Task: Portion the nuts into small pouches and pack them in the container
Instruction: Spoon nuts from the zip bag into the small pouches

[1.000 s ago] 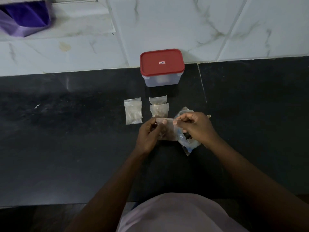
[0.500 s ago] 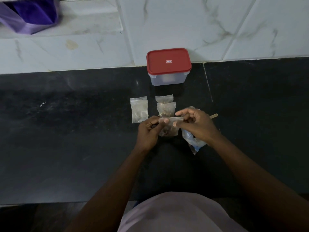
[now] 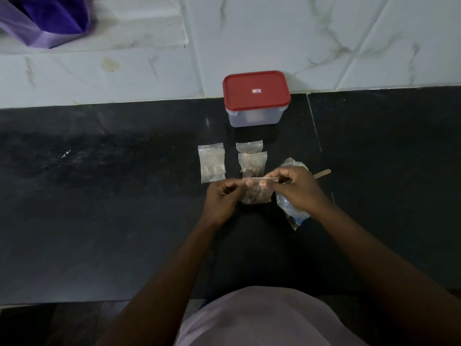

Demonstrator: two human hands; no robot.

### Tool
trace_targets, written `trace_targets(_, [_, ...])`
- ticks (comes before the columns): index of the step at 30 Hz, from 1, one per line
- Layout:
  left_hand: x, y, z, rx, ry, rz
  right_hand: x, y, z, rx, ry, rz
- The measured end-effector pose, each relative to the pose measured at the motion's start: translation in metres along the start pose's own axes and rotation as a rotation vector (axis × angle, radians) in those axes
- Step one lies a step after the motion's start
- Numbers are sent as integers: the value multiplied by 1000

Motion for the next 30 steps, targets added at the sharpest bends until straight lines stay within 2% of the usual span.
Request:
trace_targets(5, [7, -5, 5, -44, -44, 12, 1, -4, 5, 25, 28, 37])
trace_targets(10, [13, -10, 3, -48, -40, 103, -1, -17, 8, -46, 200, 46])
trace_targets(16, [22, -22, 7, -77, -147, 154, 2, -35, 7, -104, 450, 42])
trace_targets(30, [20, -56, 15, -62, -490, 104, 7, -62, 6, -188, 484, 1])
Point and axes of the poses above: each hand's wrist, its own y-axis away from the middle knuckle, its own z-axis out of the back of the hand, x = y × z, the point moved 5 cm from there along -y, towards the middle knuckle, and after that the axes turned 13 degrees about -z, right-handed, at the moved point
